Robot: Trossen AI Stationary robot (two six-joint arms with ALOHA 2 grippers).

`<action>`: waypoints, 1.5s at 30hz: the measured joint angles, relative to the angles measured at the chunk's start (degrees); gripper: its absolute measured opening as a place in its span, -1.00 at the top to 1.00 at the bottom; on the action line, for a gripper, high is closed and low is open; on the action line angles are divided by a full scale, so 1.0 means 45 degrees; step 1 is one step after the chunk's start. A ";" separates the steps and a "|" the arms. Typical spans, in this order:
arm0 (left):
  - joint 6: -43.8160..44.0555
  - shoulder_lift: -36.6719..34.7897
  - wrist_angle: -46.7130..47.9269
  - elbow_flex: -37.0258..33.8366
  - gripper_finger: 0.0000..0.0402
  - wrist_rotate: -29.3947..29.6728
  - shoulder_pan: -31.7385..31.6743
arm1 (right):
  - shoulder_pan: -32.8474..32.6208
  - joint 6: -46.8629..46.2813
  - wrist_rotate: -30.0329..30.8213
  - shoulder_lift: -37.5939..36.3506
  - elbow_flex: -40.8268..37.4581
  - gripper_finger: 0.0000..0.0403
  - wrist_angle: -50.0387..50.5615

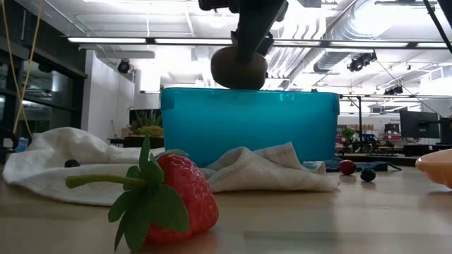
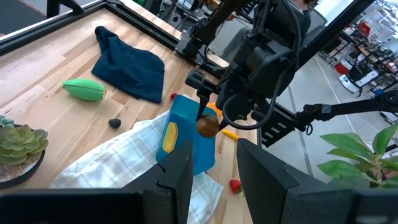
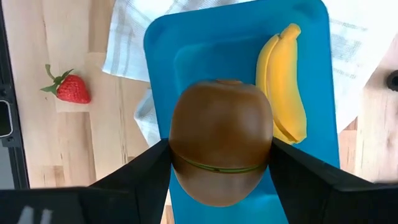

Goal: Pick and placing Produce into tupperware
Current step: Put the brown kiwi into the blue bin, then put the green corn into the blue bin

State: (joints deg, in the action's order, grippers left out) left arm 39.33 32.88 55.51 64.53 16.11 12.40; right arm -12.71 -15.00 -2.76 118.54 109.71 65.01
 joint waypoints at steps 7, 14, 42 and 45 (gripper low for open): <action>0.0000 0.0000 0.0000 0.0000 0.45 -0.0002 0.0001 | 0.0004 -0.0375 0.0080 0.0000 0.0000 -0.14 0.0175; 0.0000 0.0000 0.0000 0.0000 0.45 -0.0002 -0.0002 | 0.0009 -0.0366 0.0178 0.0000 0.0000 -0.14 0.0368; -0.0003 0.0000 0.0000 0.0000 0.45 0.0001 -0.0002 | 0.0017 -0.0402 0.0158 -0.0005 0.0000 -0.29 0.0369; -0.0005 0.0000 0.0000 0.0000 0.45 -0.0004 -0.0004 | 0.0048 -0.0440 0.0154 -0.0005 0.0000 -0.29 0.0369</action>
State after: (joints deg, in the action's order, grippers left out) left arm 39.31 32.88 55.51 64.53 16.10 12.38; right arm -12.49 -16.98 -2.07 118.52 109.71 66.67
